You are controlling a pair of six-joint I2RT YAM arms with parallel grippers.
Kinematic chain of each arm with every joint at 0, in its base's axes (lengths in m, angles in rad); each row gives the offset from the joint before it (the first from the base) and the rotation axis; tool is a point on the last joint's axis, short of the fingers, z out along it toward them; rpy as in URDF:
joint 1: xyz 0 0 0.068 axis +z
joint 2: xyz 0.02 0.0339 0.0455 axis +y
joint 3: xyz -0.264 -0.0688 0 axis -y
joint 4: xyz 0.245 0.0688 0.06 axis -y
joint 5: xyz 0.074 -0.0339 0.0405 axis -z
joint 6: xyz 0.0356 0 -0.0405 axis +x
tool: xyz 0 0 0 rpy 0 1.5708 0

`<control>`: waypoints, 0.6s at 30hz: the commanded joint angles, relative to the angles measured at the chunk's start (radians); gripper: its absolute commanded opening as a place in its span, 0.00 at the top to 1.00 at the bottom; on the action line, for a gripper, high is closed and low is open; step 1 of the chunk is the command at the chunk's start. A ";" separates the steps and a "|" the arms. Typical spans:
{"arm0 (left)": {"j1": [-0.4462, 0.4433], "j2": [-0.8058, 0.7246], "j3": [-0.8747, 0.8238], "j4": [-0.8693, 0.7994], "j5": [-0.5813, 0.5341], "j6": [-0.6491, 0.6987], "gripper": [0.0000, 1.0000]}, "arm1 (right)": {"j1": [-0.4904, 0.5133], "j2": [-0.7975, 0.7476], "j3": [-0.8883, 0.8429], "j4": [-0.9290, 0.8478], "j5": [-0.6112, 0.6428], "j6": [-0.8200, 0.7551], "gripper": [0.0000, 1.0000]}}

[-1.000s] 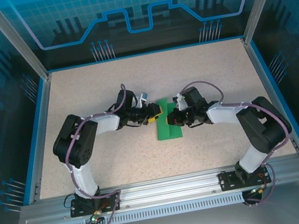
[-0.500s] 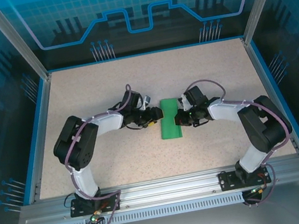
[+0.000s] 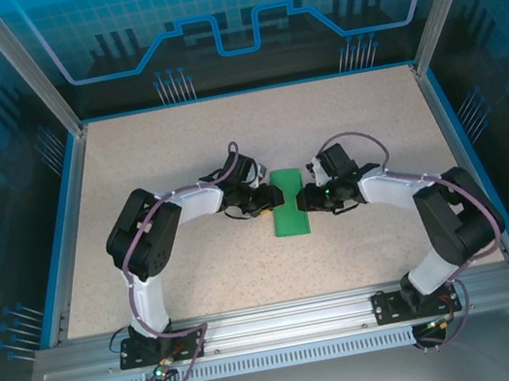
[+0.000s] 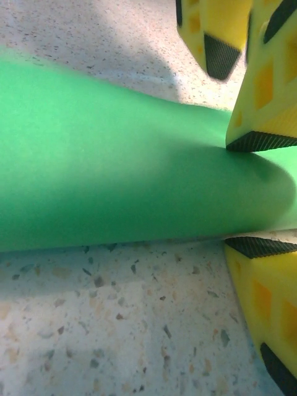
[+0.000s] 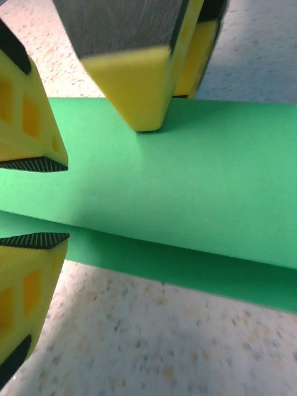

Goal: Fold a paper plane with a square sheet of paper (fold left side to right side)
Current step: First fold in half a square sheet of paper at the center of the table.

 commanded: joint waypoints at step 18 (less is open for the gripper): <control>-0.037 0.077 0.100 -0.170 -0.089 0.038 0.55 | -0.128 -0.175 -0.157 -0.034 -0.046 -0.065 0.47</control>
